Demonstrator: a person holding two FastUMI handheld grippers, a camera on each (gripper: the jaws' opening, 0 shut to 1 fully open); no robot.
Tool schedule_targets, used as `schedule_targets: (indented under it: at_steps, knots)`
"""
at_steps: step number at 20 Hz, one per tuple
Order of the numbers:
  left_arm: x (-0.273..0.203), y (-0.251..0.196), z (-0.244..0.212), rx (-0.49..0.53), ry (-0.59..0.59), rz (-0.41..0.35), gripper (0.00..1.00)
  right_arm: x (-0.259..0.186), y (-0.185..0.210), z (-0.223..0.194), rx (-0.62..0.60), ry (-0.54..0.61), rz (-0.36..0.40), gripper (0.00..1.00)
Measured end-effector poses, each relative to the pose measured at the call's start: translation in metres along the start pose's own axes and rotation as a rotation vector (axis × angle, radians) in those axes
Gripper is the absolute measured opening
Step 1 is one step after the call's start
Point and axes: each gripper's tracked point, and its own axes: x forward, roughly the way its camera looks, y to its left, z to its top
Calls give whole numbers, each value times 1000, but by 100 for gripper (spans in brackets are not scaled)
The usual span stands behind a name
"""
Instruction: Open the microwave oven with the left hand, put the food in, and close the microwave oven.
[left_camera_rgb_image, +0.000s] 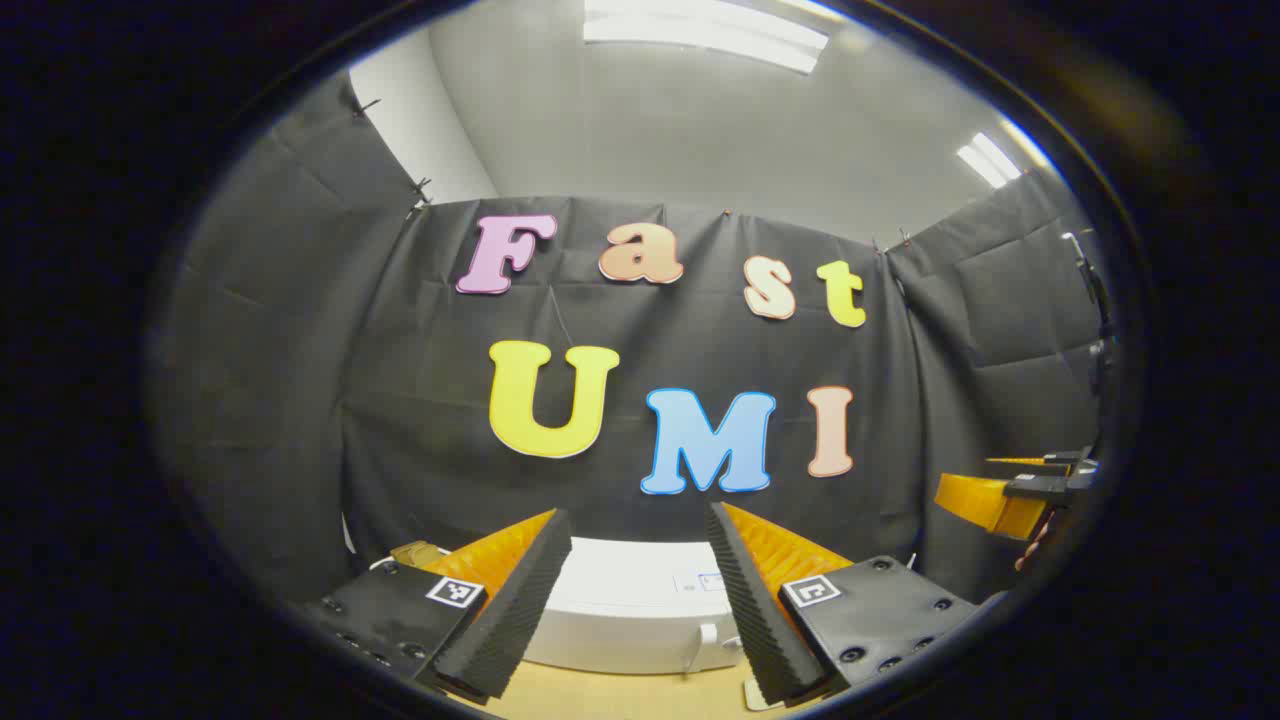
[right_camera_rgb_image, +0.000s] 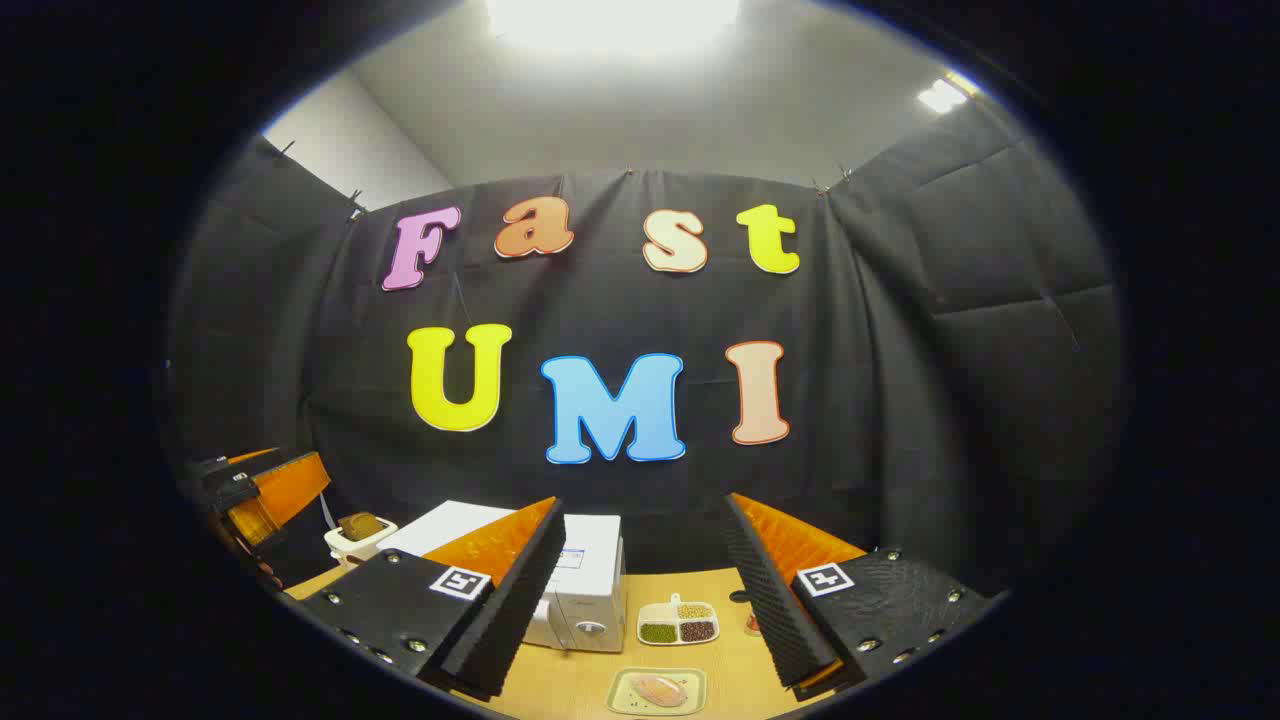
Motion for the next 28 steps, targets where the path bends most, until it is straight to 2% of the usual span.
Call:
schedule_targets:
  at_steps: [1,2,4,5,6,7,9,10,11,17,20,23,24,26,28]
  knots:
    - [2,-4,-1,-5,0,-6,93,1,1,1,4,3,7,96]
    - [2,-7,-3,-3,-2,-8,88,2,0,3,9,-5,9,95]
    - [4,-5,-4,13,-4,4,88,6,-2,4,13,-14,9,95]
    - [4,-6,-4,13,-9,9,93,6,-2,3,12,-13,13,95]
    - [6,-10,-5,10,-13,7,93,8,-2,4,8,-13,16,95]
    - [7,-15,-6,8,-13,0,88,9,-4,4,6,-13,18,95]
    - [12,-23,-13,10,-1,-16,88,12,-9,2,8,-11,12,95]
    - [16,-27,-17,10,7,-27,93,12,-12,1,12,-8,6,95]
    - [19,-31,-20,9,14,-36,88,14,-15,-1,16,-4,-1,95]
    - [31,-43,-46,-15,26,-46,88,19,-37,-16,31,17,-42,95]
    - [40,-48,-71,0,46,-44,88,24,-43,-25,32,41,-44,96]
    - [55,-66,-106,-6,94,-88,92,29,-47,-35,13,59,-40,95]
    - [57,-69,-121,-11,103,-96,87,30,-48,-38,5,66,-38,95]
    - [66,-73,-143,-14,120,-101,87,31,-52,-46,-5,80,-40,96]
    - [75,-78,-176,1,164,-116,94,31,-59,-54,7,93,-57,96]
